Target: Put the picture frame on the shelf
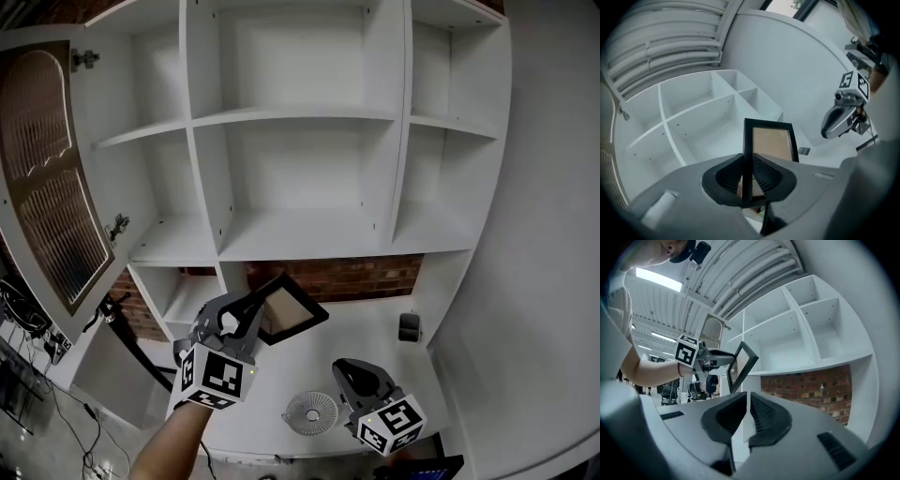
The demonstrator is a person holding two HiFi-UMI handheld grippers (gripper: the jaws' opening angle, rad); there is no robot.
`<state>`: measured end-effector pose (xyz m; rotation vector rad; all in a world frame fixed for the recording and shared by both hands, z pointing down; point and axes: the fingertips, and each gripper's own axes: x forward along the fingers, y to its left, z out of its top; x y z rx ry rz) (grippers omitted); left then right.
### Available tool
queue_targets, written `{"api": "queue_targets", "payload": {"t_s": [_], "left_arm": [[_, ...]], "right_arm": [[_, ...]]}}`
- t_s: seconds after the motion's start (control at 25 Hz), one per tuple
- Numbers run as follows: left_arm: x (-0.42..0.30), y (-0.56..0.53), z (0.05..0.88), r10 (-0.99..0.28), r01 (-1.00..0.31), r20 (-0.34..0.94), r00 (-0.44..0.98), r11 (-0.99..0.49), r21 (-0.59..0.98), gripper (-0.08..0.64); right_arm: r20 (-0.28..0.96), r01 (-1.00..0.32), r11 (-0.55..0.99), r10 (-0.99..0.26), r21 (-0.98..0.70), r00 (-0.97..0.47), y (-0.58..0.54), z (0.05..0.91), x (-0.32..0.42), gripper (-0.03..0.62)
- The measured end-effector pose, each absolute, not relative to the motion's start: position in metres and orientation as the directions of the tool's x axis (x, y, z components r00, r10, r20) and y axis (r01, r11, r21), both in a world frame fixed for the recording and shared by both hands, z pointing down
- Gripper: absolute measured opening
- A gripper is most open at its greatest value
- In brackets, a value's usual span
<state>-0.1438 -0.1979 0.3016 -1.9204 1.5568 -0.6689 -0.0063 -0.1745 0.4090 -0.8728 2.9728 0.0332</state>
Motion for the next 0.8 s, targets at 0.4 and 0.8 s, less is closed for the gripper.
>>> {"api": "queue_targets", "payload": {"t_s": [0.4, 0.8], "left_arm": [[-0.136, -0.243, 0.273, -0.973, -0.521, 0.094, 0.209, -0.193, -0.832, 0.069], [-0.13, -0.304, 0.252, -0.968, -0.333, 0.139, 0.207, -0.203, -0.921, 0.069]], "right_arm": [[-0.063, -0.555, 0.831, -0.555, -0.019, -0.829, -0.193, 0.406, -0.007, 0.02], [-0.063, -0.585, 0.81, -0.586, -0.038, -0.808, -0.214, 0.406, -0.011, 0.02]]}}
